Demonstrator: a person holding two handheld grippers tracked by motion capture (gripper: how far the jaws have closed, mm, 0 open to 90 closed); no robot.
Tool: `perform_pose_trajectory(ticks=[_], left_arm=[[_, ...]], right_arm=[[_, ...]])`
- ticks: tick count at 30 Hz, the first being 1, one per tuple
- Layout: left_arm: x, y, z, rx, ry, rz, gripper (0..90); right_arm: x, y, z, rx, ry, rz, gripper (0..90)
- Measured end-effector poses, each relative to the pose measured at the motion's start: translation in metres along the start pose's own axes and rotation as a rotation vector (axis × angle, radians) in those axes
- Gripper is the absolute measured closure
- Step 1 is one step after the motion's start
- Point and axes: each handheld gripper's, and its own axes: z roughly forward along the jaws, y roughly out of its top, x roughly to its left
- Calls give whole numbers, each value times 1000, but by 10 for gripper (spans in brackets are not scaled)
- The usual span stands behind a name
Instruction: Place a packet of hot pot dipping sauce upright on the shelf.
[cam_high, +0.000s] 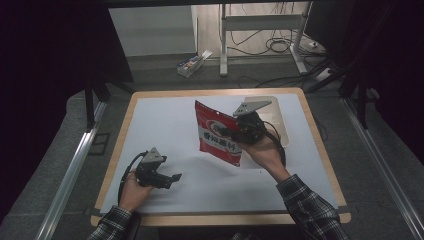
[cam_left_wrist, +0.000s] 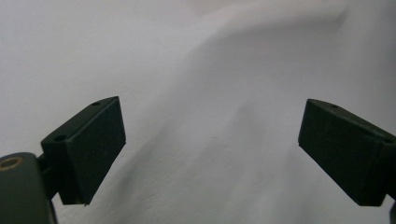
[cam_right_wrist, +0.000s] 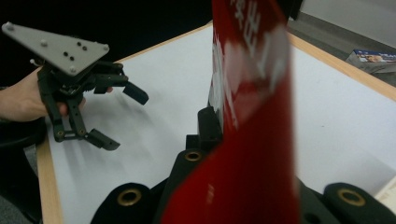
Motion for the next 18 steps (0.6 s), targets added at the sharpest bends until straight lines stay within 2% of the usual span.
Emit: perform_pose_trajectory(ticks=[18], left_arm=[[-1,0,2,8,3,14,63]], right_arm=[[-21,27,-4,-48,-59,8,889]])
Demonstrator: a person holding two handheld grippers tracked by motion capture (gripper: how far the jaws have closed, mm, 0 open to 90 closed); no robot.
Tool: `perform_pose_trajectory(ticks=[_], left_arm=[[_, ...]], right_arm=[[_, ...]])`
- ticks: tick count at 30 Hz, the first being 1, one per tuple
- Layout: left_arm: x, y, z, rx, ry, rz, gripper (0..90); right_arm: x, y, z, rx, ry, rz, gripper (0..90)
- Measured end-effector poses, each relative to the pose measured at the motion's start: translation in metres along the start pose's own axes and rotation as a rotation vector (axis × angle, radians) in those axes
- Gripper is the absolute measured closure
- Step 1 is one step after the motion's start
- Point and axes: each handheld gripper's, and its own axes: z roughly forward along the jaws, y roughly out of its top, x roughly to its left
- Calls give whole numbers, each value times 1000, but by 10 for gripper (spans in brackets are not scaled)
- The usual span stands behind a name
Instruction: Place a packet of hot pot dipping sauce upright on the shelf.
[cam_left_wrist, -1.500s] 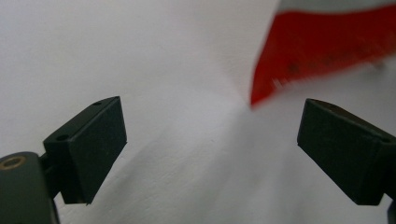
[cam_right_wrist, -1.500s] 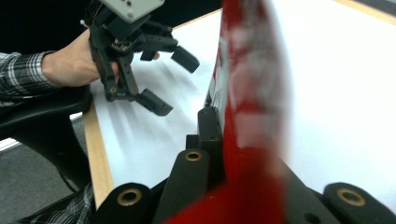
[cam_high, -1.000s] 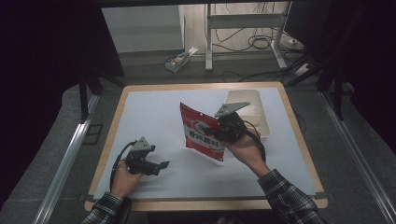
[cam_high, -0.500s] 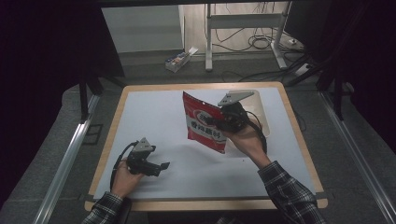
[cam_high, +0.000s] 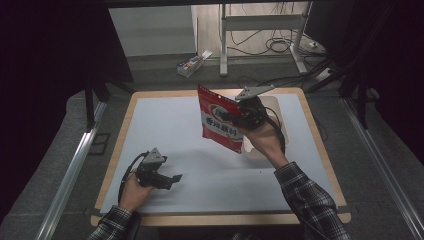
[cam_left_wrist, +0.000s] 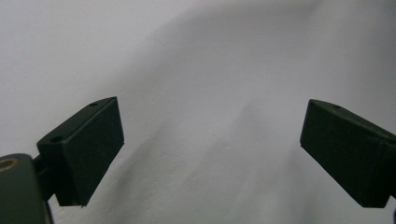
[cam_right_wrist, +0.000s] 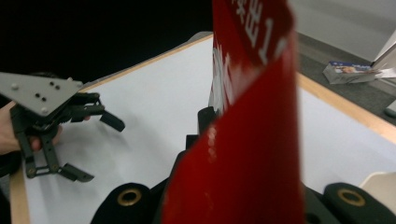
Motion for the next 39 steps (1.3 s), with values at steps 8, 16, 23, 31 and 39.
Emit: perform_pose_trajectory(ticks=[8,16,23,31,39], left_arm=[[0,0,1,9,7,7,66],[0,0,1,5,2,5,63],[0,0,1,8,-1,4,61],[0,0,2,8,-3,2,60],[0,0,2,12,-2,5,60]], right_arm=[[-14,12,-4,-29,-40,10,889],[-27,18,-8,-39,-86,23,889],[-36,14,-16,-35,-113,31,888],[-45,4,-25,-32,-137,47,888],[-58,-12,-42,-39,-170,81,888]])
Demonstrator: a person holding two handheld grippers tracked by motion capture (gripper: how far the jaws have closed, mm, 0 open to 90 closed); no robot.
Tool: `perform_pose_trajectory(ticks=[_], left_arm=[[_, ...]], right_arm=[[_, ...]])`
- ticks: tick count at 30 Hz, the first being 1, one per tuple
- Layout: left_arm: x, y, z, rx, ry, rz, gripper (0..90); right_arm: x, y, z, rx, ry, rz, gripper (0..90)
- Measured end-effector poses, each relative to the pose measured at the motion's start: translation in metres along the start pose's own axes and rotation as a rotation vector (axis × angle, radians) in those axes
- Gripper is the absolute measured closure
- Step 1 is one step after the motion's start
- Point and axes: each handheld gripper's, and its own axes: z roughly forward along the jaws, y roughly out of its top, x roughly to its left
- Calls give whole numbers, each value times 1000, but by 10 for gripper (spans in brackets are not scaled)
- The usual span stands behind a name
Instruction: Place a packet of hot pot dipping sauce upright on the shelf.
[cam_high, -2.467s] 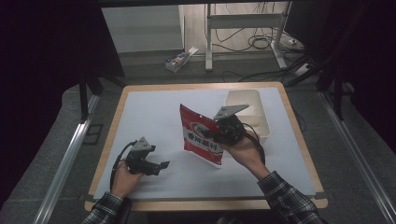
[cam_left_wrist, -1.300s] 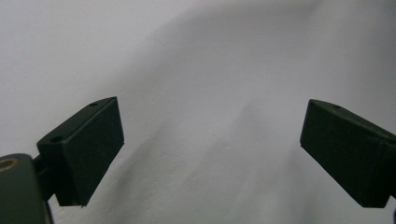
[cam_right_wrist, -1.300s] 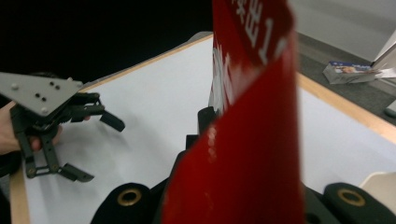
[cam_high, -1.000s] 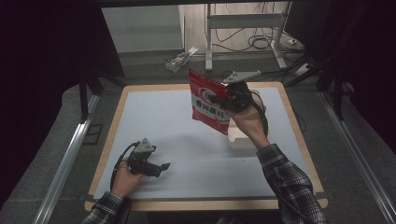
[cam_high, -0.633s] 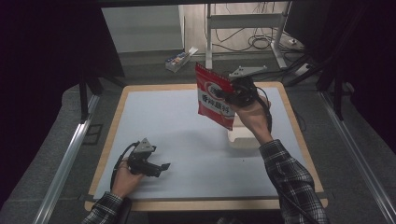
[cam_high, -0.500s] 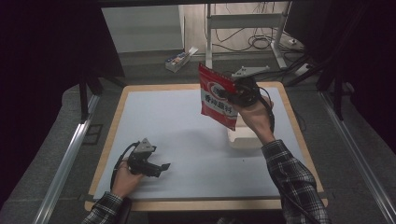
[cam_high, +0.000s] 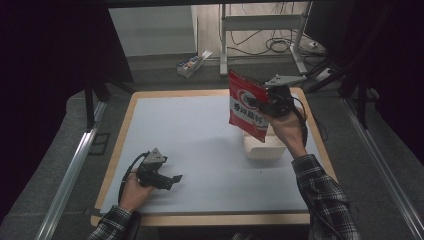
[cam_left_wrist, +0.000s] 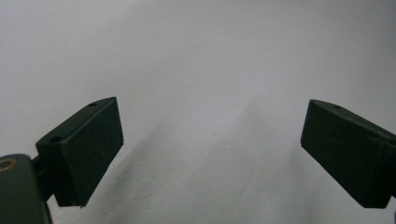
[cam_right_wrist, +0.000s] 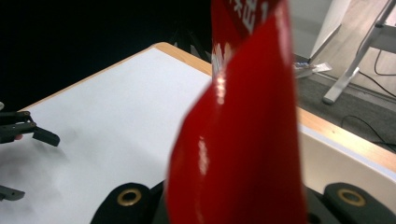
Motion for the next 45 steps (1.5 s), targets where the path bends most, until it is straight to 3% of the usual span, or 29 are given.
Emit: perform_pose_trajectory(ticks=[20,36,45], left_arm=[[0,0,1,3,-3,4,61],[-1,0,1,6,-3,6,63],[-1,0,1,6,-3,4,65]], right_arm=[[-25,-27,-31,5,-62,48,887],[-29,-42,-20,31,-66,61,887],[-38,-62,-12,43,-64,103,885]])
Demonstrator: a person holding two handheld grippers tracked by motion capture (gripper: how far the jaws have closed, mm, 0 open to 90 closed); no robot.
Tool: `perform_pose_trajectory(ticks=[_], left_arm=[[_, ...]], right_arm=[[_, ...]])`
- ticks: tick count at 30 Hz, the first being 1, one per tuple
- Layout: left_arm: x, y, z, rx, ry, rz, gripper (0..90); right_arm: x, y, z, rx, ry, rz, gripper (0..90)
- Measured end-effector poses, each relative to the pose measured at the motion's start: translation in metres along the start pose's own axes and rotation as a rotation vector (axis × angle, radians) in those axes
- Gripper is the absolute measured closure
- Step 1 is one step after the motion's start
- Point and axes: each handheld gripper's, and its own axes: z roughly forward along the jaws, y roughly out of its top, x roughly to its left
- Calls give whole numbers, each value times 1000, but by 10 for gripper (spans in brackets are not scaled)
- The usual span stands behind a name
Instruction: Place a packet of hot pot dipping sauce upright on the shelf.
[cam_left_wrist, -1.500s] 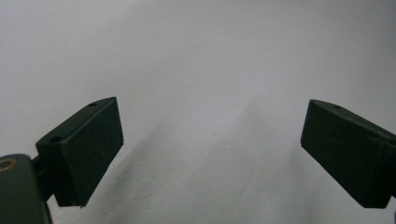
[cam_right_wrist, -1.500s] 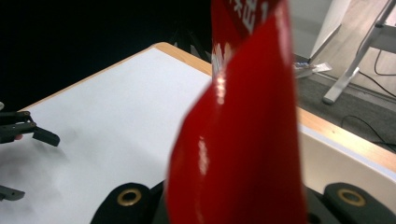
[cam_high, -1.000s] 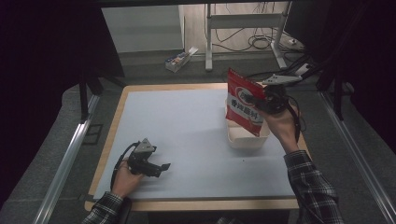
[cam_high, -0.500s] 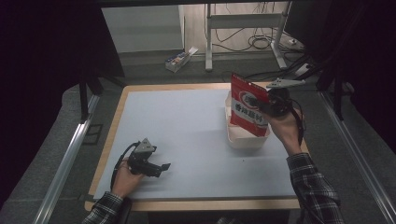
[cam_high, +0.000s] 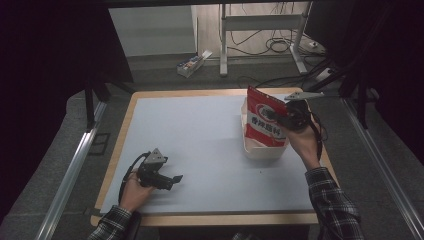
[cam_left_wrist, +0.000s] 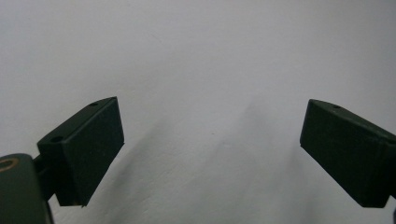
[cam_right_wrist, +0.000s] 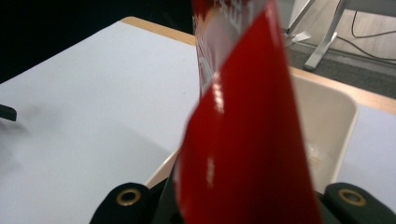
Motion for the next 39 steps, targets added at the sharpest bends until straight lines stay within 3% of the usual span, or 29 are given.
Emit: perform_pose_trajectory(ticks=[14,21,22,24,27,28,29,31,33,39], left_arm=[[0,0,0,6,4,4,65],[0,0,1,9,7,5,67],[0,0,1,9,7,5,67],[0,0,1,9,7,5,67],[0,0,1,10,6,5,67],[0,0,1,10,6,5,67],[0,0,1,11,7,5,67],[0,0,1,12,6,5,67],[0,0,2,13,7,5,67],[-1,0,2,14,6,7,67]], right_arm=[[-21,-19,-3,-13,-39,24,874],[-24,-22,2,26,-79,-32,825],[-24,-23,3,25,-82,-29,785],[-27,-24,4,26,-102,-18,586],[-28,-25,6,39,-126,-7,408],[-28,-25,6,39,-126,-7,408],[-28,-26,7,40,-135,-4,304],[-28,-26,7,37,-138,-7,272],[-27,-27,7,24,-124,-5,184],[-25,-28,6,24,-95,-11,87]])
